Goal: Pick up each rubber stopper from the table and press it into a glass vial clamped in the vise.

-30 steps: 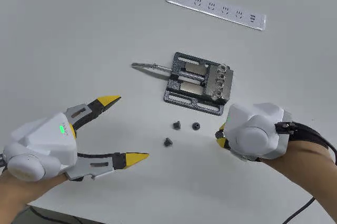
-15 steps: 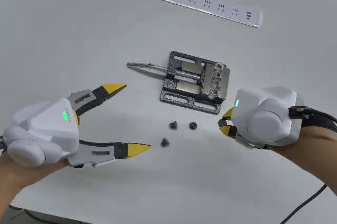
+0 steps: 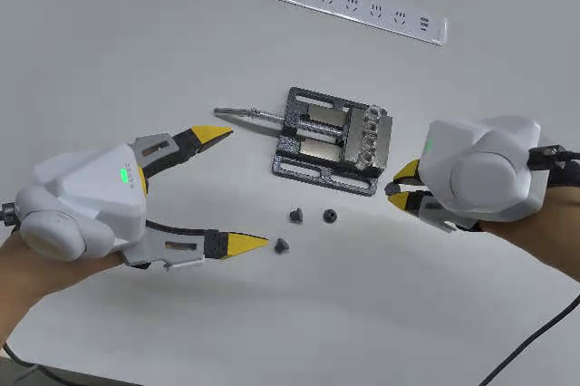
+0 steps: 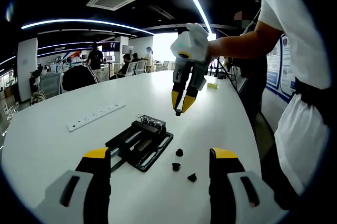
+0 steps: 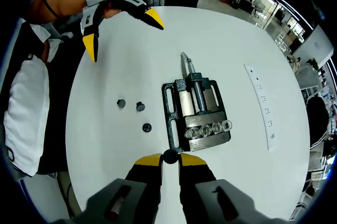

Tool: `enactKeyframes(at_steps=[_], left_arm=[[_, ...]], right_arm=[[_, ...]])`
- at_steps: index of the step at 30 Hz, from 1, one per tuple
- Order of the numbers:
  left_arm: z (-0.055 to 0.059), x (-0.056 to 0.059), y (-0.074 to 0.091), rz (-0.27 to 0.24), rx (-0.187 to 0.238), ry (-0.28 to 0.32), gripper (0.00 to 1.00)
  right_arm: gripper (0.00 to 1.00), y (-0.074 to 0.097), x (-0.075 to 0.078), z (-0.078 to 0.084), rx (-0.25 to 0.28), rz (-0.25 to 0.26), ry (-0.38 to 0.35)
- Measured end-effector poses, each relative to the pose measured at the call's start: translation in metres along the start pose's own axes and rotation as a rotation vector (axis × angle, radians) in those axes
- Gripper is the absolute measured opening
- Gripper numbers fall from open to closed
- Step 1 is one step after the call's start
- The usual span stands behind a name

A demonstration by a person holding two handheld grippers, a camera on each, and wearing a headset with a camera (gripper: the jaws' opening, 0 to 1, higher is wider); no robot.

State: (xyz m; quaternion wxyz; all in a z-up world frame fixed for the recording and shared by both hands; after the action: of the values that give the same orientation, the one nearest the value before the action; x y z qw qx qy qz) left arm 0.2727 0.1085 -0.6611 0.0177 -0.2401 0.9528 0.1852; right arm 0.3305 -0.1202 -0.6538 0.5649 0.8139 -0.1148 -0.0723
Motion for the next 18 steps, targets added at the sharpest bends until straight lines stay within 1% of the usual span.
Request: enactKeyframes(at_steps=[9,18], left_arm=[[-0.008,-0.013,-0.013,0.022,0.017,-0.028,0.74],[-0.008,-0.024,-0.02,0.038,0.019,-0.043,0.74]], right_arm=[[0.11,0.006,0.017,-0.008,0.006,0.01,0.008],[0.11,0.004,0.028,-0.014,0.008,0.006,0.012]])
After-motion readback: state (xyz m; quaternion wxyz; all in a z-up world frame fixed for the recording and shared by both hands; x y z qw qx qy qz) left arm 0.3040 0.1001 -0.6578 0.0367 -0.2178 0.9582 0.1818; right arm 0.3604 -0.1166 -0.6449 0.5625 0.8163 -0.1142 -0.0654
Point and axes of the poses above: the centre of the closed fingertips' face, and the gripper's own axes: y roughly backward along the fingers, x roughly to its right, z roughly out of its underside, the point moved 7 cm from there along y, roughly backward along the fingers, and after that the axes turned 9 degrees about -y, right-handed, at the moved point
